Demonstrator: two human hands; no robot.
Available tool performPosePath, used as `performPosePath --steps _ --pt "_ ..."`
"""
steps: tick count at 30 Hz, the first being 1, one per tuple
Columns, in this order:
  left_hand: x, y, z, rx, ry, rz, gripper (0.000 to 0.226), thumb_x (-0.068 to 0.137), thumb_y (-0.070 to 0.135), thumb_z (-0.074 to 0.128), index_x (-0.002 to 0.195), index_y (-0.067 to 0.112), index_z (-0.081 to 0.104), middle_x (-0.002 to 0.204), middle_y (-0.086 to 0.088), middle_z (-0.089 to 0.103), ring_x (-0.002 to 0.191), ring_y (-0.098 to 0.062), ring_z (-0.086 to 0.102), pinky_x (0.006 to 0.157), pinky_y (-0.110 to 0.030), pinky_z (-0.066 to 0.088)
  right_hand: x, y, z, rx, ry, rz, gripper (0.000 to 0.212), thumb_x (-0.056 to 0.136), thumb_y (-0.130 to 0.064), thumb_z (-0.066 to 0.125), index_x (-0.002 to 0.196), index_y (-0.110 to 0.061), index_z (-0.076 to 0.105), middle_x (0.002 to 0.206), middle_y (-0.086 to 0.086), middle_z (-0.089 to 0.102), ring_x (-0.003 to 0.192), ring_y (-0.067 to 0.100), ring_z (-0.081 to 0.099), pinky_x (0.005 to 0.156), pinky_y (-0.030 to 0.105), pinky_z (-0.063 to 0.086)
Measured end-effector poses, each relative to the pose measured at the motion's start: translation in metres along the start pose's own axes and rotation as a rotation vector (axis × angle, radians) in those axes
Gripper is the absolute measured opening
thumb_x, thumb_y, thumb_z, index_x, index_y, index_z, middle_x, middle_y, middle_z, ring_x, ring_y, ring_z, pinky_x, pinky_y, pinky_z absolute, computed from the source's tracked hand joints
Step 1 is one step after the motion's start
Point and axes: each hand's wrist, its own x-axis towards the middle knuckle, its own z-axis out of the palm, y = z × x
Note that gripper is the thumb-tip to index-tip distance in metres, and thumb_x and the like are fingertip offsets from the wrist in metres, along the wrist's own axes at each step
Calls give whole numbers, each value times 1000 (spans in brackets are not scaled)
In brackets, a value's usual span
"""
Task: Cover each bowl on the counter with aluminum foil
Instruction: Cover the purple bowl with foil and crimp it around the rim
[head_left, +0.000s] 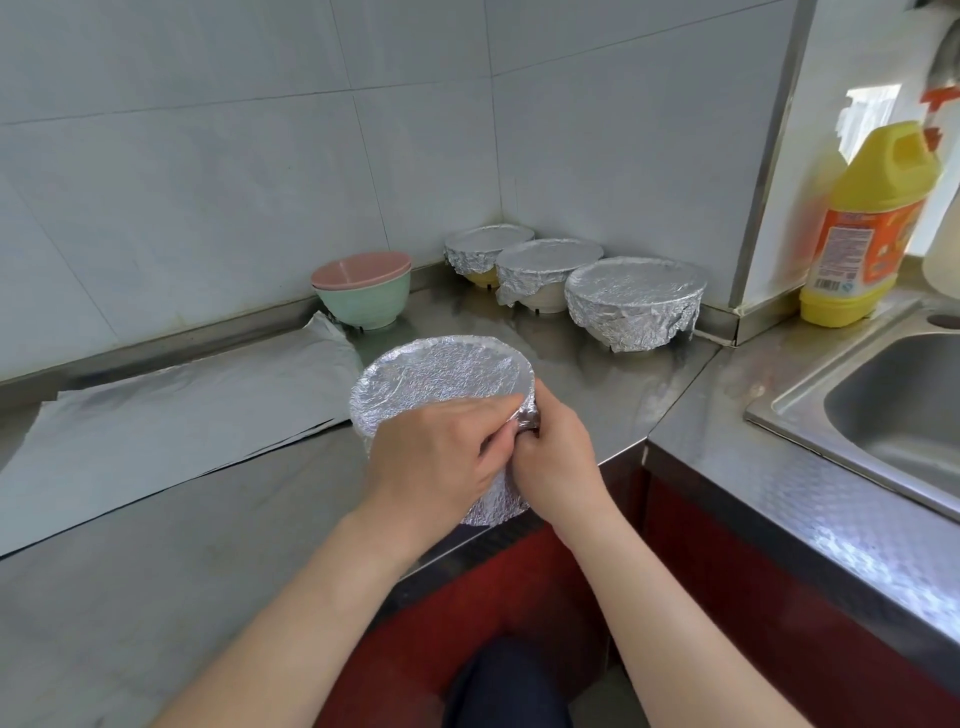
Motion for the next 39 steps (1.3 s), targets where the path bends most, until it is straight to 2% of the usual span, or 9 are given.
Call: performPosePath --steps 5,8,13,18,22,25,31,36,39 --pt "0 0 1 89 2 -16 34 91 43 41 108 36 69 83 15 72 70 -14 68 47 -30 50 -2 -3 -5 190 -289 86 62 91 3 41 145 -25 31 84 -12 68 70 -1 59 60 20 46" --pt "0 1 1 111 -16 -27 34 93 43 39 104 34 69 80 14 71 68 -14 66 46 -31 49 -1 -2 -8 410 -361 162 72 81 8 44 140 -32 38 70 -13 60 59 -4 53 55 14 40" --pt "4 2 -6 -27 -96 -85 40 96 45 32 112 28 65 92 8 72 83 -17 66 66 -38 54 4 4 -4 912 -286 349 67 70 -14 50 137 -20 51 127 9 61 112 21 59 93 34 43" --pt "13 -23 -32 -194 54 -210 29 91 38 50 104 28 74 113 20 65 109 -3 57 93 -21 42 10 -5 7 614 4 426 73 81 -69 48 143 -30 45 150 -9 41 140 14 36 116 47 26" --pt "32 -69 -34 -262 -106 -578 22 93 36 60 112 33 69 141 3 51 129 -13 46 99 -20 30 21 -19 4 604 37 387 56 100 -45 40 151 -26 29 154 -12 30 142 12 27 107 30 27" --pt "39 -83 -23 -659 -155 -749 34 94 26 60 128 23 60 130 5 57 104 1 55 81 -10 37 29 -22 14 574 22 386 57 101 -36 41 153 -25 22 157 -11 24 143 14 26 112 34 27" --pt "37 -89 -6 -633 -51 -781 32 98 16 51 129 14 60 107 11 61 103 -8 54 77 -10 38 36 -22 23 560 99 439 51 101 -25 37 151 -20 27 155 -4 31 138 17 35 114 43 32" --pt "36 -88 -4 -570 -70 -780 37 99 18 48 135 13 54 134 2 55 121 -13 51 98 -20 35 36 -27 21 577 70 475 48 102 -22 37 150 -21 29 123 -9 55 116 26 56 96 45 49" --pt "36 -83 -10 -579 -80 -778 17 98 15 46 107 23 59 93 2 58 87 -14 52 72 -23 38 38 -24 17 626 10 511 56 98 -37 48 149 -24 32 144 -4 46 136 26 41 111 51 35"
